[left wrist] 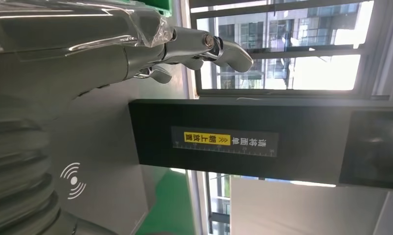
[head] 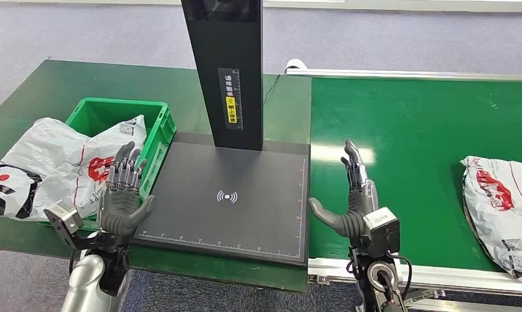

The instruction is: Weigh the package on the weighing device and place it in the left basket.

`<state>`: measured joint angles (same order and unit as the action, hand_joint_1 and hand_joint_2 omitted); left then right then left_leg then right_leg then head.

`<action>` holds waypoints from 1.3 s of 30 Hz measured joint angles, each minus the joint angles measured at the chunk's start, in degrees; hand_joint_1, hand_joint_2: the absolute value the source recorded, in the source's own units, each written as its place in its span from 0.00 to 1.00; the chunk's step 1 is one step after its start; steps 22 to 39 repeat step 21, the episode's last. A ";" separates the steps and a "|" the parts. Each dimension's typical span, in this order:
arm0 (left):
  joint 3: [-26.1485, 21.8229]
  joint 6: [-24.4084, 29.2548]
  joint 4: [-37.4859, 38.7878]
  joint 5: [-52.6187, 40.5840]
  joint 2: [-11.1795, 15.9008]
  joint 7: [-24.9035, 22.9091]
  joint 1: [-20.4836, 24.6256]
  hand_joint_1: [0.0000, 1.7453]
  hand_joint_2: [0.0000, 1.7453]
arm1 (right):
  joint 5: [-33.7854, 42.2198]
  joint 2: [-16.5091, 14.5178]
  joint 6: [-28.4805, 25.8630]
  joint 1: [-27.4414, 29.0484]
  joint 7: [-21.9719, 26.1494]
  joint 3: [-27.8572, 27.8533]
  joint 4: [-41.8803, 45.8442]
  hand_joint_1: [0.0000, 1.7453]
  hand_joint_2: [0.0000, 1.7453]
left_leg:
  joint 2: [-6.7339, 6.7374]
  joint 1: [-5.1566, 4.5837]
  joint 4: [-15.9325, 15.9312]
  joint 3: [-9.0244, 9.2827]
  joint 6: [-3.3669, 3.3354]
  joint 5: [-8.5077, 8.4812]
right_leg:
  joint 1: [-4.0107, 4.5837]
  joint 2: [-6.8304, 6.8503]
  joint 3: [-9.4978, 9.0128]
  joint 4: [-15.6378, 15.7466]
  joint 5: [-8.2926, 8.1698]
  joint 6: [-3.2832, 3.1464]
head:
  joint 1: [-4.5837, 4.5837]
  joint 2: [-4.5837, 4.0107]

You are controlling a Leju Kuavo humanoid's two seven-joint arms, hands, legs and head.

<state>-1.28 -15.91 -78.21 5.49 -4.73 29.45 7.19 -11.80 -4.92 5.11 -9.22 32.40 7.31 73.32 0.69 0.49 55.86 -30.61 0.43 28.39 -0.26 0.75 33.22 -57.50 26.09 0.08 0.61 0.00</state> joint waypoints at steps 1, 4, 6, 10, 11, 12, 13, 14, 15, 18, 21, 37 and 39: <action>0.12 0.00 0.09 0.02 0.01 -0.02 -0.02 0.00 1.00 | 0.00 0.00 0.00 -0.03 0.01 0.01 -0.10 0.00 1.00 | 0.00 0.00 0.00 0.00 0.00 0.00 | 0.00 0.00 0.00 0.00 0.00 0.00 | -0.01 0.00; 0.31 0.00 0.31 0.04 0.01 -0.04 -0.05 0.00 1.00 | 0.00 0.00 0.00 -0.10 0.02 0.03 -0.29 0.00 1.00 | 0.00 0.00 0.00 0.01 0.00 -0.01 | 0.00 0.00 -0.01 0.00 0.00 0.00 | -0.01 0.00; 0.35 0.00 0.36 0.04 0.01 -0.04 -0.07 0.00 1.00 | 0.00 0.00 0.00 -0.12 0.02 0.04 -0.37 0.00 1.00 | 0.00 0.00 0.00 0.00 0.00 -0.01 | 0.00 0.00 -0.01 0.00 0.00 0.00 | 0.00 0.00; 0.76 -0.82 0.47 -0.95 0.04 -0.73 -0.11 0.00 1.00 | 0.01 0.00 0.00 -0.12 -0.02 0.06 -0.55 0.00 1.00 | 0.00 0.00 0.00 0.00 0.00 0.00 | 0.00 0.00 0.00 0.00 0.00 0.00 | 0.00 0.00; 1.14 -1.30 0.63 -1.69 0.05 -1.01 -0.17 0.00 1.00 | 0.04 -0.01 0.00 -0.12 -0.16 0.06 -0.62 0.00 1.00 | 0.00 0.00 0.00 0.00 0.00 0.00 | 0.00 0.00 0.00 0.00 0.00 0.00 | 0.00 0.00; 1.62 -1.72 0.88 -2.49 0.06 -1.15 -0.25 0.00 1.00 | 0.13 -0.01 0.00 -0.12 -0.50 0.05 -0.72 0.00 1.00 | 0.00 -0.01 0.00 -0.01 -0.01 0.01 | 0.00 0.00 0.00 0.00 0.00 0.00 | -0.01 0.00; 2.17 -1.98 1.24 -3.20 0.03 -1.13 -0.35 0.00 1.00 | 0.28 -0.02 0.00 -0.13 -1.10 0.05 -0.87 0.00 1.00 | 0.01 -0.01 0.00 -0.01 -0.01 0.01 | -0.01 0.00 0.00 0.00 0.00 0.00 | -0.01 0.00; 2.71 -2.12 1.68 -3.76 -0.02 -0.97 -0.44 0.00 1.00 | 0.55 -0.04 -0.01 -0.16 -2.11 0.03 -1.15 0.00 1.00 | 0.01 -0.01 0.00 -0.01 -0.01 0.01 | -0.01 0.00 0.00 0.00 0.00 0.00 | -0.01 0.00; 3.24 -2.20 2.18 -4.23 -0.07 -0.74 -0.57 0.00 1.00 | 0.90 -0.05 -0.03 -0.19 -3.42 0.01 -1.58 0.00 1.00 | 0.01 -0.01 0.00 -0.01 -0.01 0.01 | -0.01 0.00 0.01 0.00 0.00 0.00 | -0.01 0.00; 4.59 -2.15 3.55 -5.15 -0.24 -0.04 -1.02 0.00 1.00 | 2.12 -0.10 -0.26 -0.44 -7.09 -0.11 -3.57 0.00 1.00 | 0.00 -0.01 0.00 -0.01 -0.01 0.01 | -0.01 0.00 0.01 0.00 0.00 0.00 | -0.02 0.00; 5.58 -1.68 4.64 -6.06 -0.33 0.11 -1.27 0.00 1.00 | 3.27 -0.11 -0.61 -1.07 -8.76 -0.27 -6.01 0.00 1.00 | 0.00 0.00 0.00 -0.01 -0.01 0.01 | 0.00 0.00 0.00 0.00 0.00 0.00 | -0.01 0.00; 5.58 -1.68 4.64 -6.06 -0.33 0.11 -1.27 0.00 1.00 | 3.27 -0.11 -0.61 -1.07 -8.76 -0.27 -6.01 0.00 1.00 | 0.00 0.00 0.00 -0.01 -0.01 0.01 | 0.00 0.00 0.00 0.00 0.00 0.00 | -0.01 0.00; 5.58 -1.68 4.64 -6.06 -0.33 0.11 -1.27 0.00 1.00 | 3.27 -0.11 -0.61 -1.07 -8.76 -0.27 -6.01 0.00 1.00 | 0.00 0.00 0.00 -0.01 -0.01 0.01 | 0.00 0.00 0.00 0.00 0.00 0.00 | -0.01 0.00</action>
